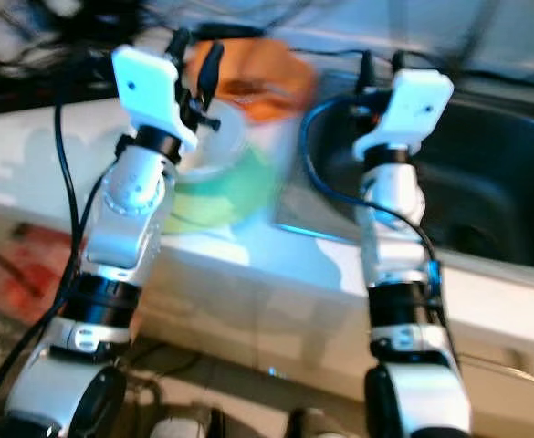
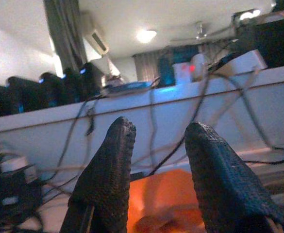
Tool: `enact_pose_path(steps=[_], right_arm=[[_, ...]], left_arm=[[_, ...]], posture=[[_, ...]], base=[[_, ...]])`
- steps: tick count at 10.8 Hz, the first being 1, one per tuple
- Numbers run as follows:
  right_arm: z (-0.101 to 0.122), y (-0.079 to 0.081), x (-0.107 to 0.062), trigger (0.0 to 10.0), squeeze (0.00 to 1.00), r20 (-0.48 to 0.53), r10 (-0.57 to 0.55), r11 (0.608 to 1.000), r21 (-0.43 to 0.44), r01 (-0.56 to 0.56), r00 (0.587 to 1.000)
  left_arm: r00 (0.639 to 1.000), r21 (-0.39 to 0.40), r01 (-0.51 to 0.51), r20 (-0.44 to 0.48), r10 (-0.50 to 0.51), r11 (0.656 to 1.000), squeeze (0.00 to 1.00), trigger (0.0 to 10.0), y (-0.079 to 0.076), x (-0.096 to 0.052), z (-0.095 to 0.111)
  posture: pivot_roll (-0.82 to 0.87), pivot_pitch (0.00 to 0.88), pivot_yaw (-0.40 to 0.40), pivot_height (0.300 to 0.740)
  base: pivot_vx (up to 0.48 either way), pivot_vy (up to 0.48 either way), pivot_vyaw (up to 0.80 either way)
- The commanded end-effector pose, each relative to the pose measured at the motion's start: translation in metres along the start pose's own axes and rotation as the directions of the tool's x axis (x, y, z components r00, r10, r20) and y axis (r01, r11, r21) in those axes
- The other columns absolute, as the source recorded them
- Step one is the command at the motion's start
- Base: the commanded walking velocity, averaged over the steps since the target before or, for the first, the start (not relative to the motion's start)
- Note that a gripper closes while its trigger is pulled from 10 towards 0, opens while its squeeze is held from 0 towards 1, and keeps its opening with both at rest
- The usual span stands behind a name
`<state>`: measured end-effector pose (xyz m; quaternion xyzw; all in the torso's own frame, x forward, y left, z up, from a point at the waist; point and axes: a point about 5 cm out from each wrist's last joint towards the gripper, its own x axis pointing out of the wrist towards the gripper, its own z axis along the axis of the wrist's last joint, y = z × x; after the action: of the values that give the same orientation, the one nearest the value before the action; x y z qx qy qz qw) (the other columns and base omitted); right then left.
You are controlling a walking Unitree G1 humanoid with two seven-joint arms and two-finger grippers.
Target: Kitchen organization
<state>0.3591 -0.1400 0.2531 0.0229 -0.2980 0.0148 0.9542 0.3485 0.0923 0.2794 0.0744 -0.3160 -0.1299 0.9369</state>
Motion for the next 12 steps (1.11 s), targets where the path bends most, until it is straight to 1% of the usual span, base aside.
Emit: enact_pose_path(steps=[1, 2, 3, 4, 5, 7, 8, 9, 10, 11, 12], right_arm=[[0.004, -0.001, 0.003, 10.0, 0.0, 0.016, 0.0, 1.0, -0.002, 0.0, 1.0], [0.004, -0.001, 0.003, 10.0, 0.0, 0.015, -0.002, 1.0, -0.002, 0.002, 1.0], [0.004, -0.002, 0.002, 10.0, 0.0, 0.012, -0.004, 1.0, 0.0, 0.004, 1.0], [0.003, -0.001, 0.002, 10.0, 0.0, 0.01, -0.005, 1.0, 0.001, 0.005, 1.0], [0.002, -0.001, 0.002, 10.0, 0.0, 0.007, -0.005, 1.0, 0.001, 0.005, 1.0], [-0.002, 0.0, 0.001, 10.0, 0.0, -0.008, -0.004, 1.0, 0.003, 0.004, 1.0], [-0.004, 0.001, 0.0, 10.0, 0.0, -0.016, -0.001, 1.0, 0.004, 0.001, 1.0], [-0.005, 0.001, -0.001, 10.0, 0.0, -0.021, -0.001, 1.0, 0.003, 0.001, 1.0], [-0.006, 0.002, -0.002, 10.0, 0.0, -0.027, 0.001, 1.0, 0.004, -0.001, 1.0], [-0.008, 0.003, -0.003, 10.0, 0.0, -0.036, 0.005, 1.0, 0.006, -0.005, 0.999], [-0.01, 0.005, -0.004, 10.0, 0.0, -0.047, 0.014, 1.0, 0.009, -0.013, 0.999]], left_arm=[[1.0, -0.004, 0.015, 0.02, -0.015, 1.0, 0.0, 10.0, -0.002, 0.0, 0.004], [0.999, -0.004, 0.021, 0.028, -0.02, 1.0, 0.0, 10.0, -0.002, 0.001, 0.007], [0.995, 0.0, 0.086, 0.048, -0.086, 0.996, 0.0, 10.0, -0.004, 0.003, 0.018], [0.992, -0.005, 0.114, 0.057, -0.114, 0.993, 0.0, 10.0, -0.003, 0.003, 0.022], [0.992, -0.018, 0.112, 0.061, -0.111, 0.994, 0.0, 10.0, 0.004, 0.003, 0.028], [0.997, 0.012, 0.075, 0.01, -0.075, 0.997, 0.0, 10.0, 0.019, 0.0, 0.022], [0.997, 0.036, 0.017, -0.07, -0.015, 0.999, 0.0, 10.0, 0.041, -0.003, 0.016], [0.992, 0.054, -0.031, -0.123, 0.037, 0.998, 0.0, 10.0, 0.056, -0.003, 0.014], [0.983, 0.055, -0.073, -0.164, 0.081, 0.996, 0.0, 10.0, 0.069, -0.003, 0.014], [0.967, 0.053, -0.121, -0.221, 0.13, 0.991, 0.0, 10.0, 0.083, -0.005, 0.013], [0.945, 0.016, -0.155, -0.288, 0.153, 0.988, 0.0, 10.0, 0.093, -0.008, 0.011]], posture=[[0.03, 0.151, -0.002, 0.74], [0.03, 0.151, -0.002, 0.74], [0.04, 0.152, -0.001, 0.74], [0.04, 0.152, -0.001, 0.74], [0.04, 0.152, -0.001, 0.74], [0.05, 0.143, 0.004, 0.74], [0.05, 0.139, 0.006, 0.74], [0.06, 0.136, 0.008, 0.74], [0.06, 0.133, 0.012, 0.74], [0.06, 0.131, 0.013, 0.74], [0.07, 0.128, 0.015, 0.74]], base=[[0.0, 0.0, 0.0], [0.0, 0.0, 0.0], [0.0, 0.0, 0.0], [0.0, 0.0, 0.0], [0.0, 0.0, 0.0], [0.0, 0.0, 0.0], [0.0, 0.0, 0.0], [0.0, 0.0, 0.0], [0.0, 0.0, 0.0], [0.0, 0.0, 0.0], [0.0, 0.0, 0.0]])
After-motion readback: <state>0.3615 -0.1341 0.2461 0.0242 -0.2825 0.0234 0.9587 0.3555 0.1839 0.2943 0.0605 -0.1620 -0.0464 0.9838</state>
